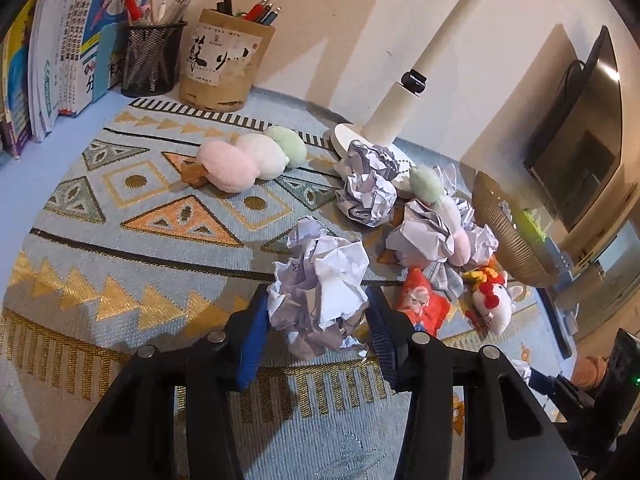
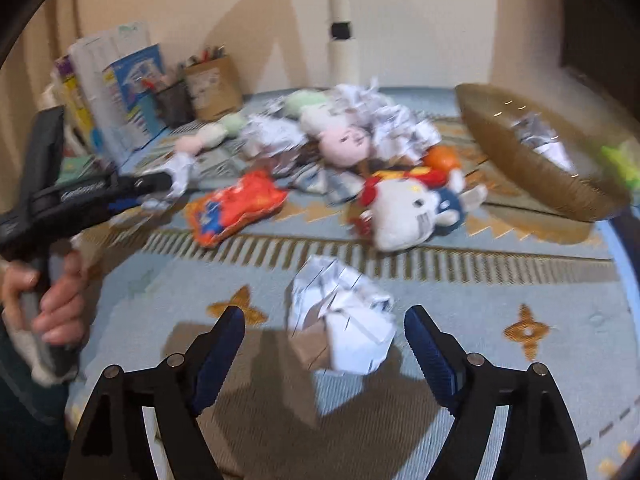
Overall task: Organize objects
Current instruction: 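Grasp a paper ball with the left gripper while the right grasps another, then carry both paper balls to the brown bowl and release them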
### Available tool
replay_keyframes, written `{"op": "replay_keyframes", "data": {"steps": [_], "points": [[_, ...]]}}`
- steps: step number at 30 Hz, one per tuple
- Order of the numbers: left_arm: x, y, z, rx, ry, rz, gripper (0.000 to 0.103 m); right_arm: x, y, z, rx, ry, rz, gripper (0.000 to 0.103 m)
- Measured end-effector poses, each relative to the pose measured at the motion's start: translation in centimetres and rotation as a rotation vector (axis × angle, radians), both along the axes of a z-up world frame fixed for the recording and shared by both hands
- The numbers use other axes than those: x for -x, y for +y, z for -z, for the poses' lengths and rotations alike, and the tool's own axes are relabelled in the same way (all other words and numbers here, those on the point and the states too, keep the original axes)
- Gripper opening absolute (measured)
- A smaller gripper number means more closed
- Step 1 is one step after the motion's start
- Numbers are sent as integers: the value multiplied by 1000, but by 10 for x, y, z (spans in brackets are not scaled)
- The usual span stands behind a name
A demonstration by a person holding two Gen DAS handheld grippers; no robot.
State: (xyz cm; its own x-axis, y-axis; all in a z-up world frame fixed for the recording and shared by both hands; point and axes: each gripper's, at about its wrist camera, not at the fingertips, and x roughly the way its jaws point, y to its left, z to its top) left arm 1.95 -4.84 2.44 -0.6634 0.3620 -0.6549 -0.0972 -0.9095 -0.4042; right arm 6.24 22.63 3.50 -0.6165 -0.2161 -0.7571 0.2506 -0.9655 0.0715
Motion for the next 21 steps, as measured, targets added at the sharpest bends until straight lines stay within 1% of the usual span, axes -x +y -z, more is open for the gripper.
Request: {"op": "replay_keyframes", "data": {"steps": [1,2,4,6,7,8,11,13,14,17,18,20,21], "points": [[-1,2,0,8,3,2,44,1,2,1,15,-2,42,80],[-1,3,-1,17,8,5,44,2,2,4,28,-19,73,75],[-3,7,-2,43,23,10,44,5,-1,9,19,-40,99,70],[-4,11,-3,67,34,22,44,7,-4,16,0,-59,110,62],[-5,14,-4,77,40,36,44,4,-5,15,-20,-35,121,47],[-6,16,-5,79,47,56,44,2,-6,16,-29,-23,120,47],[-11,24,-12,91,81,92,44,-4,7,11,43,-9,117,47],[-16,31,-25,96,105,104,44,-9,19,1,70,22,121,46],[-19,37,-34,95,123,119,44,-13,29,-9,72,51,134,47],[-25,66,-74,72,190,235,44,-21,60,-36,95,127,178,47],[-26,82,-89,80,222,274,44,-21,71,-44,98,147,194,47],[-25,109,-111,93,261,319,44,-17,97,-63,97,186,242,47],[-21,127,-123,84,276,347,44,-14,111,-74,106,206,267,47]]}}
